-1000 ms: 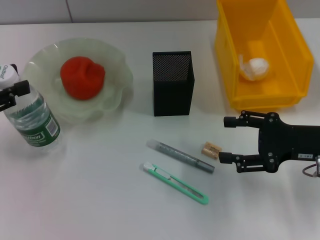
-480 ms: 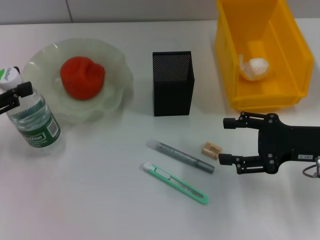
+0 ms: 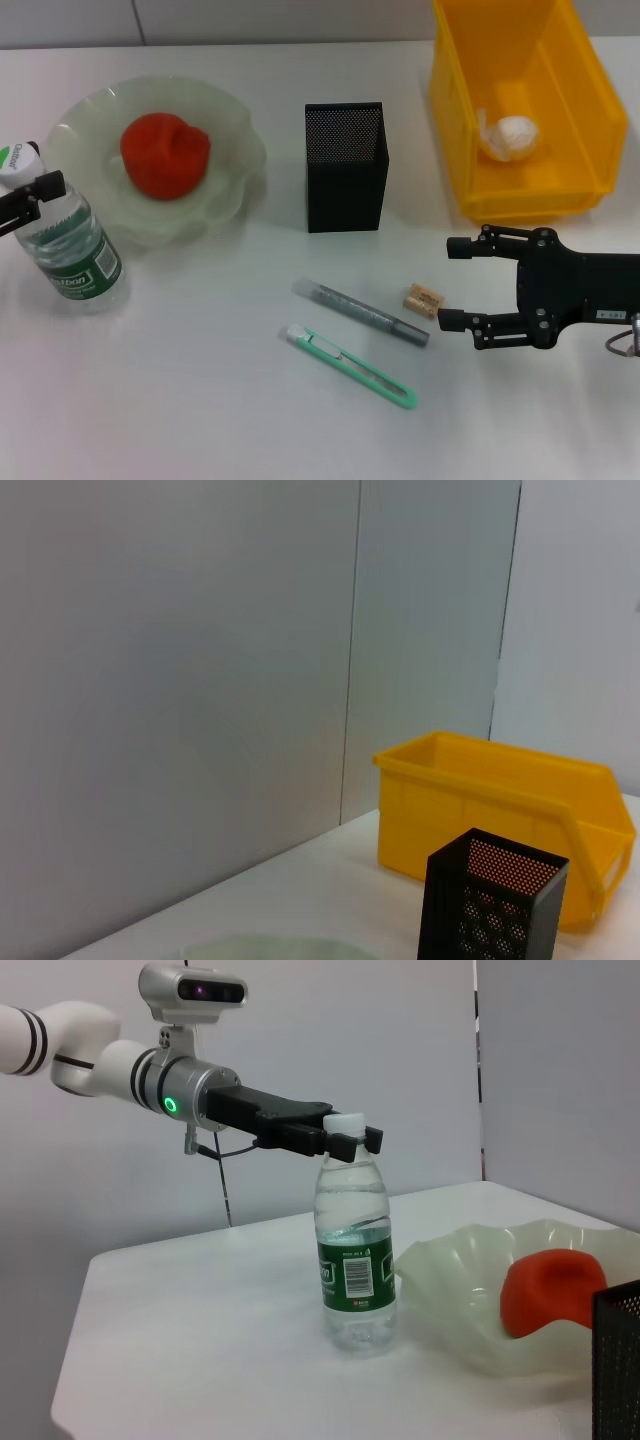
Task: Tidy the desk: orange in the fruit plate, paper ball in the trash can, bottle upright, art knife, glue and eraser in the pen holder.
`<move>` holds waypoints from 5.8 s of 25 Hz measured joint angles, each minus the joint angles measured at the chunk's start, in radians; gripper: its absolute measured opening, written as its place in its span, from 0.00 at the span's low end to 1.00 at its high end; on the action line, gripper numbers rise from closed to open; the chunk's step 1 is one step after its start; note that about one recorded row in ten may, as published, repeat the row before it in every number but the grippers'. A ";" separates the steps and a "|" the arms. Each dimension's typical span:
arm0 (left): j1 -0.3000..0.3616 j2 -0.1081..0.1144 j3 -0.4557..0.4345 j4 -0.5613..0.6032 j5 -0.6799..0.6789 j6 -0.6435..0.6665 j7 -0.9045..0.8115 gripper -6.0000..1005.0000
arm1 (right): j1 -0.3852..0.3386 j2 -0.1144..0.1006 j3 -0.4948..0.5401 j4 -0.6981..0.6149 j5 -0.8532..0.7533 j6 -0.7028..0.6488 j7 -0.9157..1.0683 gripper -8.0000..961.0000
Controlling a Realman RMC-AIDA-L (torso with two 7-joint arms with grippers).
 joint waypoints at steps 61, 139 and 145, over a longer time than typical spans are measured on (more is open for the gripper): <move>-0.046 -0.051 0.312 -0.039 -0.306 0.231 -0.132 0.76 | 0.026 -0.013 0.042 -0.003 0.019 -0.038 0.055 0.86; 0.023 -0.014 0.357 -0.494 -0.079 -0.031 0.415 0.75 | 0.554 0.020 -1.043 -0.155 -0.159 0.364 0.978 0.86; 0.025 -0.016 0.354 -0.495 -0.079 -0.029 0.415 0.75 | 0.553 0.020 -1.066 -0.154 -0.154 0.384 0.973 0.86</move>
